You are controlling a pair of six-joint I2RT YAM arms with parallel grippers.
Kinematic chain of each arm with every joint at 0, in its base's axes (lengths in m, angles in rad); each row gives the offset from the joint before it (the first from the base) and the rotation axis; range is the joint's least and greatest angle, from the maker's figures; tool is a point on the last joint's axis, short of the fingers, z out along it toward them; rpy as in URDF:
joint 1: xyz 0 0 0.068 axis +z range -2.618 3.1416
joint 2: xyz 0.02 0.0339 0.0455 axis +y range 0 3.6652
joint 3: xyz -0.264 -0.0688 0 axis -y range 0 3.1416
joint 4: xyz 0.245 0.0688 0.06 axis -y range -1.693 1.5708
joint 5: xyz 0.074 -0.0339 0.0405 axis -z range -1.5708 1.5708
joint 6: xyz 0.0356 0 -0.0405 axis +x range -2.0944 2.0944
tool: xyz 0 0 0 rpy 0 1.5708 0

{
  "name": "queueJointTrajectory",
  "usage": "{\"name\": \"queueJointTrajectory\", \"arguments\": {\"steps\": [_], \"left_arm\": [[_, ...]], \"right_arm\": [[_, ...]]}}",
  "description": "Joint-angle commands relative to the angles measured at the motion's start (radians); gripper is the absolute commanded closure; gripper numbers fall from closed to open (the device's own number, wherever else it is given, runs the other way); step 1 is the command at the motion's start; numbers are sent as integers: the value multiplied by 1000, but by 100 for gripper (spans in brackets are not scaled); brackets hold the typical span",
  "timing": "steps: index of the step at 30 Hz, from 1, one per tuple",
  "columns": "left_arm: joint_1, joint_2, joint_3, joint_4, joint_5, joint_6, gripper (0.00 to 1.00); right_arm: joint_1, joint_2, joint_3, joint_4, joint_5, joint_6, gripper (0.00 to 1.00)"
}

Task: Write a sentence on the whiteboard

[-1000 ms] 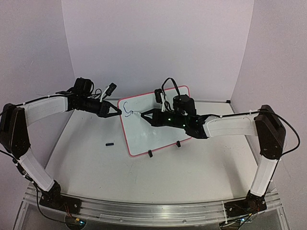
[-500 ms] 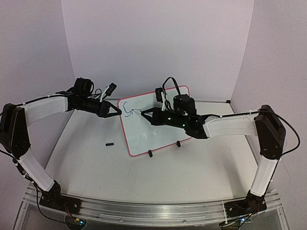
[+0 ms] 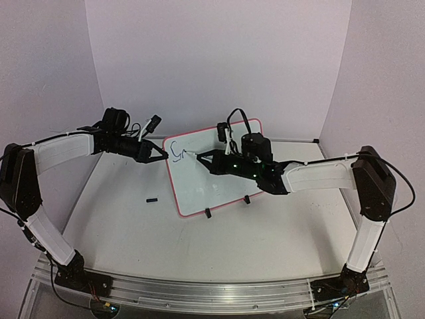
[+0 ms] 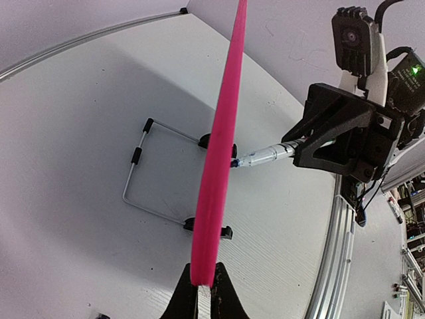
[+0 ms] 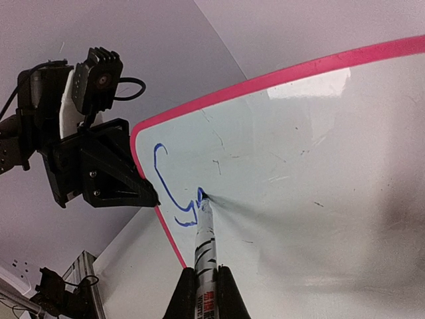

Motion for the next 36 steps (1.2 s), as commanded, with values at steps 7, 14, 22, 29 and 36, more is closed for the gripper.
{"name": "queueJointTrajectory", "arguments": {"steps": [7,14,22,29,36], "left_arm": [[-20,-21,-1,-35,-7,40,100],[-21,-19,-1,-37,-10,41,100],[-23,-22,0,-40,-12,45,100],[-24,-23,0,-40,-13,46,100],[-25,-24,1,-41,-14,47,100]], "right_arm": [[-14,-37,-60,11,30,20,100],[-14,-47,-43,42,42,26,100],[-15,-39,-13,67,59,21,100],[-18,-37,-13,86,72,27,100],[-21,-37,-16,93,82,32,100]]}}
